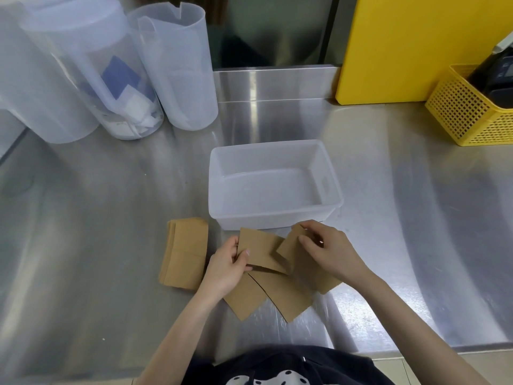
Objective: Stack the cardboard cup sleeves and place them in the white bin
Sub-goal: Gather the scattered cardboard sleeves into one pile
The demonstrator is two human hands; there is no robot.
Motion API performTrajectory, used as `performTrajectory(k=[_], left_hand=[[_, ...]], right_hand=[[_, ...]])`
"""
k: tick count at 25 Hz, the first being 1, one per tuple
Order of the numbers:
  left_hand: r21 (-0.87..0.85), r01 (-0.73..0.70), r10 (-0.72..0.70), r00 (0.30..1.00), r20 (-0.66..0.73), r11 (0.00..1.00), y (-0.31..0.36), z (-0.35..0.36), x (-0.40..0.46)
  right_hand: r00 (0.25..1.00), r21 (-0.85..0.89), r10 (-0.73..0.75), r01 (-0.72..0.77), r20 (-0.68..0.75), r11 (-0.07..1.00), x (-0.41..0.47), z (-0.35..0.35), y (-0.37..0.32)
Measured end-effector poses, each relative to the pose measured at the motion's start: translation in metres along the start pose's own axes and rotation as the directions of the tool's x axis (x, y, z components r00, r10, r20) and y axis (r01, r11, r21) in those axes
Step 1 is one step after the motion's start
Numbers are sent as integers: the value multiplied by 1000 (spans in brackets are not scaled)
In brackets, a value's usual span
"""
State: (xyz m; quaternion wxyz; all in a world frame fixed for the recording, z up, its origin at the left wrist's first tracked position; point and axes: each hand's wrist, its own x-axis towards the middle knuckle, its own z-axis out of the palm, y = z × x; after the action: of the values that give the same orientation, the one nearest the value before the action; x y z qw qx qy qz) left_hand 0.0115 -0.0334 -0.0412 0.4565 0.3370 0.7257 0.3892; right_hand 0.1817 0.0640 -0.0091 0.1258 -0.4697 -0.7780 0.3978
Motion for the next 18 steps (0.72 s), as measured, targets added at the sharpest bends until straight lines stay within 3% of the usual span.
performTrajectory(k=[8,18], left_hand=[[-32,-8,10,999,34,999,7,1,-10],[-77,-37,43,996,77,996,8,6,-12]], right_hand=[[985,-61,-151,156,82,986,27,23,-31],[982,-28,-123,128,142,991,21,40,-31]])
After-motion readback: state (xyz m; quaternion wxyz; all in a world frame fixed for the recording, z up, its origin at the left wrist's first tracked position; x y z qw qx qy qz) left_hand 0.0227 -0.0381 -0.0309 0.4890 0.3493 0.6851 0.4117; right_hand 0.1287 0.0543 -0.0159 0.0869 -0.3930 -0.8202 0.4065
